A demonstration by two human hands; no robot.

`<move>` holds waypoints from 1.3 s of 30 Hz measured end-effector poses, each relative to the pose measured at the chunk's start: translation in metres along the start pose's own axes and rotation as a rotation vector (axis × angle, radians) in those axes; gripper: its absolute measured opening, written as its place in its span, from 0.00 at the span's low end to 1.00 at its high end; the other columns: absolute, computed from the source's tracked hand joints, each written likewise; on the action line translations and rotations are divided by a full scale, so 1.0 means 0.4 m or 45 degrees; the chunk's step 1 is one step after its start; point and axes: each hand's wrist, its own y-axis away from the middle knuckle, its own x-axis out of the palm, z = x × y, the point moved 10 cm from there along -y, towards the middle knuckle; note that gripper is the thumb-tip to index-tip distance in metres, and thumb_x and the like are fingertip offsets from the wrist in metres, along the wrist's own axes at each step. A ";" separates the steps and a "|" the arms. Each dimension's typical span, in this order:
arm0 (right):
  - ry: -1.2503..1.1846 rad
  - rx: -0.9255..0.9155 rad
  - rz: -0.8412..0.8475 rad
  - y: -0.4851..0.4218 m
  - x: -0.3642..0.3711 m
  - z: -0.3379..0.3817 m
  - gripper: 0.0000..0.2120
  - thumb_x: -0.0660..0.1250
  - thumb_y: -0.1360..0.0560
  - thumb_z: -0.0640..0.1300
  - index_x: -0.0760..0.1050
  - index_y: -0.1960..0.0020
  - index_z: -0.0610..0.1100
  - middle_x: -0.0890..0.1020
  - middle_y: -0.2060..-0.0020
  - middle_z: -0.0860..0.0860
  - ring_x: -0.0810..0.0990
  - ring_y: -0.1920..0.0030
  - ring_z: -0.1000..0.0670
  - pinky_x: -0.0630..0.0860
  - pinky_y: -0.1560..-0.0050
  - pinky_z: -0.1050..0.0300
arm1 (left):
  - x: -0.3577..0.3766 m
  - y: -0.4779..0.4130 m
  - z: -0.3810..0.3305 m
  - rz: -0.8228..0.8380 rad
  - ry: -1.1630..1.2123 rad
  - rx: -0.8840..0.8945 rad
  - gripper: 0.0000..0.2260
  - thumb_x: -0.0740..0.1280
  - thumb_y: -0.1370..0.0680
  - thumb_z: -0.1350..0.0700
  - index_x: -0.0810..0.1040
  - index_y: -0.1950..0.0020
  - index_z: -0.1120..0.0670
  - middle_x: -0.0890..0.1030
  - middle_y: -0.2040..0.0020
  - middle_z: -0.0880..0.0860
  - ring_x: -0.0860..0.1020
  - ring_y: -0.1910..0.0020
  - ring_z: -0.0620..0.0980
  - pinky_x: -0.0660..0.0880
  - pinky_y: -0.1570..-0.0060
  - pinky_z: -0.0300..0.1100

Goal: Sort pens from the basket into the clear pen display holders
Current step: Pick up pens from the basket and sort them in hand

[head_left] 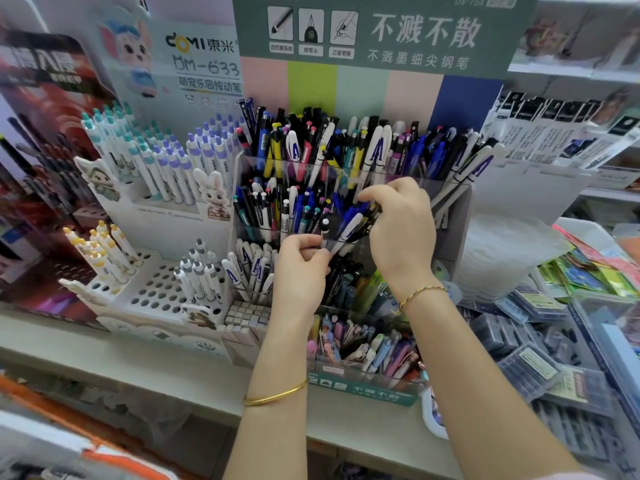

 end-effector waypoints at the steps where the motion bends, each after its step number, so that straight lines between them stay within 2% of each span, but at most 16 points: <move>1: -0.070 -0.002 -0.055 0.004 -0.014 0.001 0.20 0.58 0.27 0.27 0.81 0.45 0.43 0.77 0.49 0.45 0.72 0.46 0.43 0.62 0.58 0.58 | -0.007 0.004 0.003 -0.020 0.010 -0.008 0.09 0.63 0.20 0.62 0.73 0.41 0.52 0.79 0.53 0.50 0.77 0.58 0.42 0.74 0.58 0.35; 4: -0.281 -0.091 -0.075 0.020 -0.023 0.048 0.18 0.57 0.28 0.27 0.81 0.49 0.41 0.79 0.52 0.44 0.75 0.48 0.42 0.69 0.55 0.54 | -0.042 0.021 0.021 -0.107 0.044 -0.029 0.09 0.63 0.20 0.62 0.73 0.41 0.52 0.79 0.53 0.51 0.77 0.60 0.42 0.73 0.59 0.35; 8: -0.559 -0.260 0.094 0.088 0.039 0.190 0.17 0.55 0.29 0.32 0.81 0.52 0.41 0.79 0.55 0.46 0.76 0.51 0.44 0.74 0.53 0.49 | -0.144 0.062 0.082 -0.291 0.122 -0.113 0.09 0.64 0.22 0.62 0.74 0.42 0.53 0.79 0.54 0.51 0.78 0.58 0.47 0.74 0.58 0.39; 13: -0.887 -0.400 0.582 0.292 0.225 0.422 0.15 0.58 0.32 0.32 0.80 0.54 0.42 0.79 0.55 0.47 0.77 0.53 0.49 0.74 0.52 0.52 | -0.409 0.177 0.259 -0.688 0.169 -0.286 0.07 0.62 0.24 0.66 0.77 0.50 0.58 0.79 0.61 0.56 0.76 0.62 0.51 0.70 0.64 0.41; 16: -0.947 -0.444 0.970 0.479 0.337 0.565 0.15 0.59 0.30 0.32 0.80 0.52 0.44 0.80 0.55 0.49 0.78 0.52 0.50 0.74 0.51 0.51 | -0.585 0.313 0.414 -0.970 0.198 -0.458 0.07 0.63 0.25 0.66 0.77 0.49 0.60 0.80 0.58 0.59 0.77 0.61 0.55 0.72 0.64 0.43; 20: -0.933 -0.447 1.462 0.724 0.453 0.683 0.15 0.58 0.29 0.31 0.79 0.49 0.43 0.79 0.57 0.52 0.80 0.53 0.48 0.76 0.50 0.52 | -0.741 0.503 0.610 -1.268 0.194 -0.696 0.05 0.61 0.26 0.59 0.76 0.52 0.55 0.81 0.51 0.61 0.78 0.58 0.58 0.74 0.59 0.50; 23: -0.877 -0.428 1.652 0.845 0.524 0.728 0.16 0.58 0.27 0.31 0.79 0.45 0.41 0.81 0.52 0.47 0.80 0.53 0.47 0.74 0.54 0.59 | -0.819 0.581 0.735 -1.333 0.163 -0.852 0.07 0.59 0.21 0.63 0.74 0.50 0.55 0.80 0.47 0.61 0.77 0.58 0.58 0.73 0.61 0.47; 26: -0.794 -0.397 1.747 0.925 0.598 0.760 0.15 0.58 0.25 0.31 0.77 0.43 0.40 0.82 0.49 0.44 0.79 0.54 0.48 0.70 0.61 0.66 | -0.895 0.615 0.873 -1.303 0.164 -1.116 0.07 0.59 0.21 0.66 0.75 0.48 0.59 0.79 0.47 0.62 0.79 0.52 0.62 0.77 0.54 0.52; 29: -0.721 -0.269 1.827 0.993 0.682 0.771 0.13 0.58 0.23 0.33 0.77 0.43 0.41 0.81 0.45 0.44 0.79 0.44 0.45 0.75 0.51 0.58 | -0.961 0.650 0.996 -1.239 0.126 -1.371 0.10 0.60 0.21 0.65 0.73 0.40 0.64 0.79 0.45 0.63 0.79 0.54 0.58 0.79 0.58 0.44; 31: -0.666 -0.202 1.847 1.029 0.736 0.773 0.12 0.58 0.22 0.34 0.77 0.44 0.42 0.80 0.45 0.45 0.79 0.43 0.45 0.76 0.48 0.53 | -0.977 0.658 1.048 -1.159 0.071 -1.439 0.07 0.60 0.19 0.63 0.70 0.57 0.63 0.77 0.56 0.60 0.74 0.63 0.52 0.73 0.65 0.36; 32: -0.643 -0.186 1.849 1.042 0.761 0.773 0.12 0.58 0.22 0.34 0.77 0.45 0.42 0.81 0.47 0.45 0.80 0.46 0.46 0.77 0.50 0.55 | -0.980 0.662 1.069 -1.126 0.029 -1.471 0.11 0.60 0.19 0.61 0.68 0.63 0.58 0.77 0.56 0.59 0.76 0.60 0.52 0.73 0.60 0.38; 33: -0.625 -0.171 1.852 1.053 0.784 0.773 0.11 0.59 0.22 0.34 0.77 0.46 0.43 0.81 0.49 0.46 0.81 0.50 0.48 0.77 0.54 0.57 | -0.981 0.662 1.098 -1.111 -0.013 -1.504 0.10 0.62 0.20 0.59 0.70 0.61 0.57 0.79 0.49 0.60 0.78 0.52 0.55 0.74 0.52 0.41; 34: -0.612 -0.149 1.856 1.062 0.804 0.772 0.10 0.59 0.22 0.35 0.77 0.48 0.45 0.81 0.51 0.47 0.81 0.53 0.49 0.77 0.58 0.59 | -0.985 0.663 1.108 -1.094 -0.060 -1.522 0.05 0.63 0.21 0.58 0.74 0.53 0.58 0.78 0.41 0.61 0.77 0.43 0.57 0.73 0.46 0.43; 35: -0.599 -0.119 1.864 1.070 0.823 0.769 0.10 0.58 0.22 0.34 0.76 0.48 0.45 0.81 0.52 0.48 0.81 0.55 0.50 0.77 0.59 0.59 | -0.986 0.665 1.135 -1.105 -0.089 -1.550 0.11 0.63 0.20 0.57 0.73 0.40 0.61 0.75 0.35 0.62 0.75 0.37 0.58 0.72 0.42 0.45; 37: -0.571 -0.061 1.879 1.085 0.855 0.760 0.11 0.58 0.23 0.34 0.76 0.48 0.45 0.81 0.52 0.47 0.81 0.54 0.47 0.80 0.55 0.52 | -0.994 0.665 1.149 -1.093 -0.234 -1.615 0.23 0.64 0.20 0.57 0.60 0.30 0.65 0.68 0.30 0.63 0.72 0.34 0.59 0.71 0.38 0.47; 39: -0.531 -0.032 1.887 1.097 0.879 0.756 0.12 0.58 0.23 0.34 0.76 0.48 0.46 0.81 0.50 0.46 0.81 0.50 0.46 0.80 0.49 0.48 | -1.000 0.656 1.163 -1.119 -0.271 -1.598 0.23 0.64 0.21 0.61 0.58 0.30 0.66 0.68 0.31 0.64 0.72 0.35 0.60 0.72 0.39 0.49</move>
